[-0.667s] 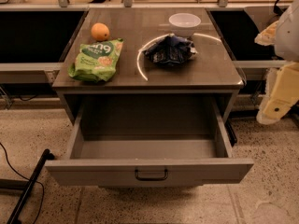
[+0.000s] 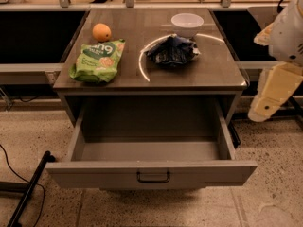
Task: Place blue chip bag into top drawer
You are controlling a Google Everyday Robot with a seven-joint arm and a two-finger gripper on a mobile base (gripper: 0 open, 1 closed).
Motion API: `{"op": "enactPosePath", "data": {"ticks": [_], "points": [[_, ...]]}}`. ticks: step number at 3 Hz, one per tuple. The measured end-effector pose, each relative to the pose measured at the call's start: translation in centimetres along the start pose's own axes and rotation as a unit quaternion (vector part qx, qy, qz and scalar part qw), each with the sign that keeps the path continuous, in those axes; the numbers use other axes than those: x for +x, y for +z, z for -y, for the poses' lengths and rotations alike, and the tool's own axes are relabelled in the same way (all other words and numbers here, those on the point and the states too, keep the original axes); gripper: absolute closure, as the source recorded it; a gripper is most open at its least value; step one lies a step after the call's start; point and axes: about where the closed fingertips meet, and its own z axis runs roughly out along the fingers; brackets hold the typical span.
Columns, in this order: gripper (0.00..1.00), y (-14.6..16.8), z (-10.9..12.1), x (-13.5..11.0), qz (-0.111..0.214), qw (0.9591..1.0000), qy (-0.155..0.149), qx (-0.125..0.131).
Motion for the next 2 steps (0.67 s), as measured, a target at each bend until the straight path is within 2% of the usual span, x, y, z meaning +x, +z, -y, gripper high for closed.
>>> {"op": "enactPosePath", "data": {"ticks": [1,2], "points": [[0.00,2.9,2.8,-2.5,0.028,0.9995,0.013,0.008],[0.00,6.5,5.6,-4.4,0.057,0.9978,0.034,0.004]]}}
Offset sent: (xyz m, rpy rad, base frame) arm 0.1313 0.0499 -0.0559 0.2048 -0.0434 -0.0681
